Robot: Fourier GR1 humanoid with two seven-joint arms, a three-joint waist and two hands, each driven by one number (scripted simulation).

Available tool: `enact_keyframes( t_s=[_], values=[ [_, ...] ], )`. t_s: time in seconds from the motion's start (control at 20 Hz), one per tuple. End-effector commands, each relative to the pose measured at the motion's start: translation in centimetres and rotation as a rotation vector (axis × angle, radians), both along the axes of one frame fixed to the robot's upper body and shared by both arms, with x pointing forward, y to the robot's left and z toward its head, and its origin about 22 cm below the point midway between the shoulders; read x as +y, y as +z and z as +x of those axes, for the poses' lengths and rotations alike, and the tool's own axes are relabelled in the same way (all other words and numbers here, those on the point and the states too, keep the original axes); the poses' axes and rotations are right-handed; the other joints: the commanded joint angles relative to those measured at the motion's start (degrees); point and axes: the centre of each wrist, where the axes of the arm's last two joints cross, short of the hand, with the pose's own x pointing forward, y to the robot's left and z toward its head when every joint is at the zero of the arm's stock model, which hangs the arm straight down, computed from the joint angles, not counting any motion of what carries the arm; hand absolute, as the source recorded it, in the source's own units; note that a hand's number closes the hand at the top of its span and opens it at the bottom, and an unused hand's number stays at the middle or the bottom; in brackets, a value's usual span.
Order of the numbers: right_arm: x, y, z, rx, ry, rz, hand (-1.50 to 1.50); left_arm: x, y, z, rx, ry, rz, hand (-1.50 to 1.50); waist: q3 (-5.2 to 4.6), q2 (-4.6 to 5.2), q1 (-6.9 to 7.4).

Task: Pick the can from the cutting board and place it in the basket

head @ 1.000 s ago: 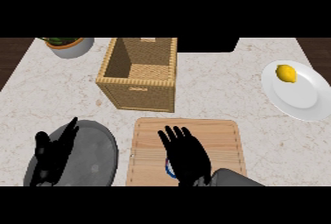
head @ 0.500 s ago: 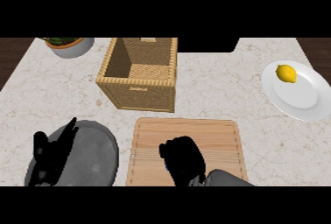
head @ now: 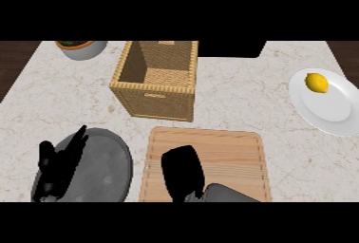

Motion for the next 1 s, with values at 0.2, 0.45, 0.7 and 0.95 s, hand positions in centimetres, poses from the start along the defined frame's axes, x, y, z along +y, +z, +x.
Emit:
enact_keyframes(
  t_s=[0.2, 0.45, 0.7, 0.95],
  values=[
    [3.0, 0.7, 1.3, -0.071, -0.261, -0.008, 1.5, -1.4, -1.3, -0.1, 0.089, -0.081, -0.003, 0.0, -0.72, 1.28, 5.34],
    [3.9, 3.7, 3.2, -0.216, -0.338, 0.095, 1.5, -1.6, -1.2, 0.5, 0.09, -0.097, 0.0, 0.0, -0.69, 0.96, 6.64],
    [3.3, 9.0, 3.9, -0.333, -0.413, 0.599, 1.5, -2.4, -1.0, 0.9, 0.081, -0.101, -0.015, 0.0, -0.12, 0.53, 5.61],
    [4.3, 13.8, 4.6, -0.53, -0.432, 0.779, 1.5, -2.3, -1.2, 1.1, 0.099, -0.089, -0.005, 0.0, -0.62, -0.13, 5.9]
  ],
)
